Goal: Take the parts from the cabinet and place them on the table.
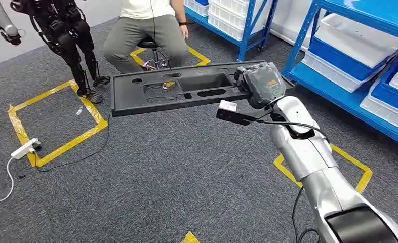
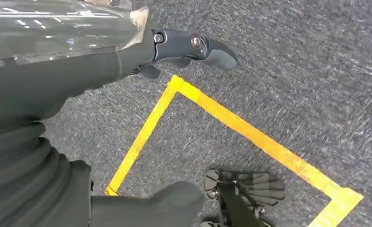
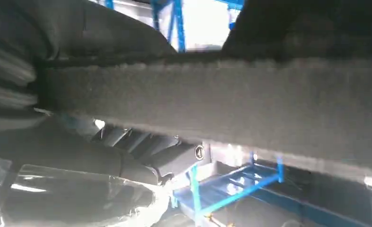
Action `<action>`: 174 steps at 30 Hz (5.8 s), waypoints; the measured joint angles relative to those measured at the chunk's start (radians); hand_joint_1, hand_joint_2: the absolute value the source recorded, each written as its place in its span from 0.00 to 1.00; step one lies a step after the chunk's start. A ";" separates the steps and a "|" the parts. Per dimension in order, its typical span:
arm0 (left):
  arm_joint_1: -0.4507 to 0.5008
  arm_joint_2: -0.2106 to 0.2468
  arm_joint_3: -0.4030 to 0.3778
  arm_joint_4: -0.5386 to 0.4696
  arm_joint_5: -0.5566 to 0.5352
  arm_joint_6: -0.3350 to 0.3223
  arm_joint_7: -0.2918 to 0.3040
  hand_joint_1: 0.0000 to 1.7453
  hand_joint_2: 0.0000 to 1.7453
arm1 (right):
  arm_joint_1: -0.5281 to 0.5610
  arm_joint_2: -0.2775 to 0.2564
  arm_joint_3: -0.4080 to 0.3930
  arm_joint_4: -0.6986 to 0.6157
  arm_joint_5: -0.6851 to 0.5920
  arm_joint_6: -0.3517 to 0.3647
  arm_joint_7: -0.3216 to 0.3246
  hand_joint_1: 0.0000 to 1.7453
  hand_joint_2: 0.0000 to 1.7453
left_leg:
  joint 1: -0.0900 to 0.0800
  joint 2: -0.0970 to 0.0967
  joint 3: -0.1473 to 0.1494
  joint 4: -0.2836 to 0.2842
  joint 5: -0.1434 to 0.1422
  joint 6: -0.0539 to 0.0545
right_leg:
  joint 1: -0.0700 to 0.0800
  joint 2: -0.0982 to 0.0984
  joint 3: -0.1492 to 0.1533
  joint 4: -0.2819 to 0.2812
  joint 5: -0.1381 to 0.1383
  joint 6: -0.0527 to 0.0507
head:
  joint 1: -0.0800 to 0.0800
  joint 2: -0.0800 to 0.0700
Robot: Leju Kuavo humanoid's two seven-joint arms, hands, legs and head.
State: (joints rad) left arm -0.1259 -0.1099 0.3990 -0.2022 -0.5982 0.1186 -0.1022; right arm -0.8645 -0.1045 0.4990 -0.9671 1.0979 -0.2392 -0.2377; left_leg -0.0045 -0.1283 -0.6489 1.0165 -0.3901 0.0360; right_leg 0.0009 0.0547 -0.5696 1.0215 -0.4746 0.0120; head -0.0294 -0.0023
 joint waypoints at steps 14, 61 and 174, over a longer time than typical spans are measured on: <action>-0.010 -0.005 -0.014 0.000 -0.029 -0.015 0.002 0.00 1.00 | 0.038 0.023 -0.005 -0.035 0.018 -0.023 -0.008 0.98 1.00 | 0.045 0.219 0.008 0.023 -0.030 -0.078 | -0.004 -0.149 0.008 -0.009 -0.003 -0.002 | -0.011 0.000; 0.000 -0.007 -0.015 0.002 -0.039 -0.021 0.006 0.00 1.00 | 0.043 0.018 -0.015 -0.043 0.044 0.004 -0.027 0.98 1.00 | 0.010 0.017 0.009 -0.001 -0.013 -0.001 | -0.024 0.021 -0.033 -0.001 0.024 0.037 | 0.011 0.000; 0.028 -0.020 0.053 0.008 -0.071 0.009 -0.062 0.00 1.00 | -0.007 0.053 0.061 0.135 0.020 -0.039 -0.022 0.98 1.00 | 0.031 0.137 0.004 0.017 -0.026 -0.041 | -0.005 -0.101 -0.004 -0.005 0.007 0.003 | 0.000 0.000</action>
State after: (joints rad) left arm -0.0978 -0.1301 0.4520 -0.1938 -0.6691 0.1278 -0.1640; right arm -0.8719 -0.0519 0.5596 -0.8320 1.1177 -0.2777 -0.2598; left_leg 0.0264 0.0091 -0.6448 1.0330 -0.4159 -0.0050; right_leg -0.0043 -0.0465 -0.5736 1.0166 -0.4676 0.0153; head -0.0294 -0.0023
